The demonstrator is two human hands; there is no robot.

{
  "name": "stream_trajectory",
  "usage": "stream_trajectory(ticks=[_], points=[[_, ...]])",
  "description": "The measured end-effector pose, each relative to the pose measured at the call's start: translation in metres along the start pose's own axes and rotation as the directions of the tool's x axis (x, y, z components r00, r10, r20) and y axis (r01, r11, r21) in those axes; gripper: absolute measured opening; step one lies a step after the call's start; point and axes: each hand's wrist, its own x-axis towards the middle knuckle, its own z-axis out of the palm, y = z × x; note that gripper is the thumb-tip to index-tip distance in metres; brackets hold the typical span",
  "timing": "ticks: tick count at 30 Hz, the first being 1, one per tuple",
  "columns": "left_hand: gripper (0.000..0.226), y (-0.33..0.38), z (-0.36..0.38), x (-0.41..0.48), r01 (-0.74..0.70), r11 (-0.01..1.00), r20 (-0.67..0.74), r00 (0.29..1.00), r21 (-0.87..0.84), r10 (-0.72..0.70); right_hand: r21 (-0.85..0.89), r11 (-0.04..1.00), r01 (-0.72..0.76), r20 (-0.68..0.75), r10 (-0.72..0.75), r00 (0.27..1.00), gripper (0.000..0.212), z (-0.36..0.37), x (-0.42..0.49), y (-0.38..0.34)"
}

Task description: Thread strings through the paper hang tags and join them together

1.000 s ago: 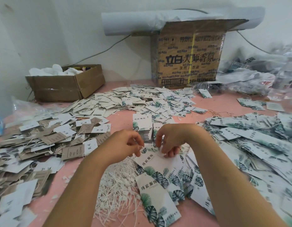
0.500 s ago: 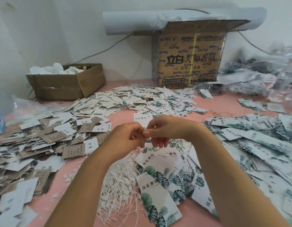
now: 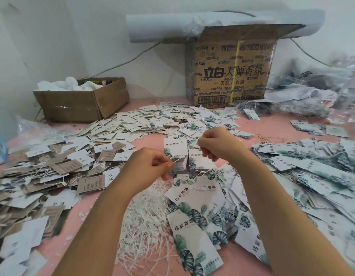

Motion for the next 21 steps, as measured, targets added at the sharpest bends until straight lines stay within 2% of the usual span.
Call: stream_trajectory(ticks=[3,7,8,10,11,13,15,16,18,21], points=[[0.017,-0.003,-0.002,0.001,0.019,1.000,-0.002,1.000,0.018,-0.019,-0.138,0.987,-0.086,-0.164,0.063,0.985,0.026,-0.006,0.007,0.013],[0.023,-0.006,-0.001,0.003,0.020,0.998,0.002,1.000,0.059,-0.020,-0.380,0.898,-0.223,-0.228,0.143,0.963,0.021,-0.007,0.011,0.024],[0.022,-0.007,0.000,0.004,0.021,0.998,0.001,1.000,0.063,-0.021,-0.458,0.860,-0.223,-0.223,0.132,0.966,0.018,-0.006,0.011,0.024],[0.020,-0.008,0.001,0.004,0.018,0.998,-0.012,1.000,0.054,-0.018,-0.530,0.841,-0.107,-0.131,0.043,0.990,0.010,-0.005,0.010,0.021],[0.018,-0.008,0.002,0.004,0.013,0.999,-0.019,1.000,0.043,-0.012,-0.497,0.868,-0.002,-0.050,-0.026,0.998,0.019,-0.004,0.008,0.017],[0.016,-0.007,0.005,0.005,-0.010,1.000,-0.030,1.000,0.019,0.010,-0.207,0.962,0.180,0.122,-0.157,0.980,0.033,0.001,0.002,0.006],[0.016,-0.007,0.009,0.005,-0.029,1.000,-0.040,0.999,0.006,0.029,0.098,0.975,0.198,0.299,-0.218,0.929,0.039,0.012,-0.003,-0.005],[0.016,-0.007,0.010,0.006,-0.034,0.999,-0.047,0.998,0.004,0.035,0.145,0.971,0.190,0.362,-0.230,0.903,0.040,0.018,-0.003,-0.007],[0.016,-0.007,0.013,0.007,-0.041,0.999,-0.062,0.997,0.007,0.041,0.116,0.974,0.195,0.432,-0.226,0.873,0.036,0.030,-0.003,-0.008],[0.014,-0.009,0.014,0.008,-0.043,0.998,-0.061,0.997,0.042,0.045,0.056,0.982,0.180,0.376,-0.188,0.907,0.029,0.041,0.000,-0.003]])
